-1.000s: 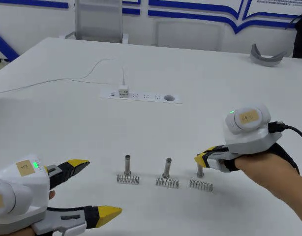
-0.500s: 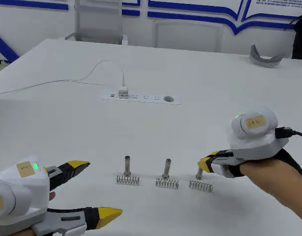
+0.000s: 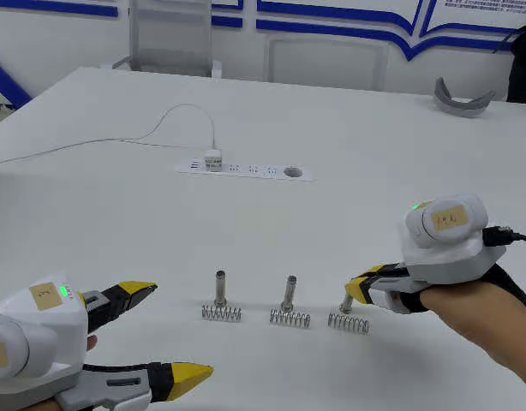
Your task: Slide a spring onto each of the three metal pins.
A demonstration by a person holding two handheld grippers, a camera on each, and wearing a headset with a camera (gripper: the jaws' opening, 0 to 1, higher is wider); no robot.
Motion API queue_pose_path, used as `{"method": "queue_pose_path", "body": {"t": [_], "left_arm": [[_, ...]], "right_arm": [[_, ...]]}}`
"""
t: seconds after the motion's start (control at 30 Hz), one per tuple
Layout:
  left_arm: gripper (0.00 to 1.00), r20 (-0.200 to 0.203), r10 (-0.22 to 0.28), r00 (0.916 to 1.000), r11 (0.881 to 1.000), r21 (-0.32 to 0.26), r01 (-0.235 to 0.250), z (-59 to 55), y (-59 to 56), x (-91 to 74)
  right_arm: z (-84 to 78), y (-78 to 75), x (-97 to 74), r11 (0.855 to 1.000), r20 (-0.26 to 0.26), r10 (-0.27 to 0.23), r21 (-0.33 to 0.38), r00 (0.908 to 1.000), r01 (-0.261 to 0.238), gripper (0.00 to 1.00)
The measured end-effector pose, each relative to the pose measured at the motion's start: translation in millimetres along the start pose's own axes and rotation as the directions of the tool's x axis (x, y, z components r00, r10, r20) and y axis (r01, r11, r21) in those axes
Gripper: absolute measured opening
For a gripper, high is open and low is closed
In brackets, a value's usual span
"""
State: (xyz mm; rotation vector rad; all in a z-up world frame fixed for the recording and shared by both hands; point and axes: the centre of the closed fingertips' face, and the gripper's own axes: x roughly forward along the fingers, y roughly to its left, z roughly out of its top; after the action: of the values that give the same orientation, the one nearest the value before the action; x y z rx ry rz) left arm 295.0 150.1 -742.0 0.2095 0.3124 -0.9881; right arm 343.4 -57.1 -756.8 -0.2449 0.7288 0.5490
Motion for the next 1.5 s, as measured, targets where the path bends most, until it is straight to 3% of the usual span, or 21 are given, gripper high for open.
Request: {"method": "queue_pose_path", "body": {"t": [0.3, 0.63, 0.73, 0.87, 1.0, 1.13, 1.2, 1.5], "left_arm": [[0.78, -0.001, -0.005, 1.0000, 1.000, 0.002, 0.005, -0.1, -2.4, 1.5], [0.78, 0.002, -0.002, 1.0000, 1.000, 0.003, 0.002, -0.1, -1.5, 1.3], [0.78, 0.004, 0.000, 1.0000, 1.000, 0.003, 0.000, 0.2, -0.6, 1.1], [0.78, 0.003, 0.000, 1.0000, 1.000, 0.004, 0.000, 0.5, -0.9, 1.5], [0.78, 0.001, -0.005, 1.0000, 1.000, 0.007, 0.005, 0.5, -2.1, 2.4], [0.78, 0.002, -0.006, 1.0000, 1.000, 0.010, 0.006, 1.1, -2.3, 2.7], [0.78, 0.003, -0.007, 1.0000, 1.000, 0.008, 0.007, 1.0, -2.2, 2.7], [0.77, -0.002, -0.009, 1.0000, 1.000, 0.010, 0.009, -1.3, -2.6, 1.5]], "right_arm": [[-4.4, 2.6, -2.9, 1.000, -0.002, 0.012, -0.011, 0.9999, -0.012, 0.15], [-6.6, -8.2, -16.8, 1.000, 0.030, 0.011, -0.027, 0.9995, -0.010, 0.20], [-15.1, -5.7, -19.3, 0.996, 0.013, 0.056, -0.068, 0.9984, -0.055, 0.20], [-24.3, 4.7, -19.1, 0.983, -0.025, 0.125, -0.135, 0.9918, -0.127, 0.20], [-34.9, 16.3, -14.0, 0.955, -0.093, 0.186, -0.218, 0.9782, -0.202, 0.19], [-40.6, 21.8, -7.3, 0.930, -0.147, 0.204, -0.279, 0.9679, -0.238, 0.19], [-41.8, 23.8, -3.3, 0.909, -0.166, 0.216, -0.325, 0.9622, -0.260, 0.17], [-48.4, 19.9, 6.0, 0.885, -0.257, 0.226, -0.350, 0.9397, -0.308, 0.14]]}}
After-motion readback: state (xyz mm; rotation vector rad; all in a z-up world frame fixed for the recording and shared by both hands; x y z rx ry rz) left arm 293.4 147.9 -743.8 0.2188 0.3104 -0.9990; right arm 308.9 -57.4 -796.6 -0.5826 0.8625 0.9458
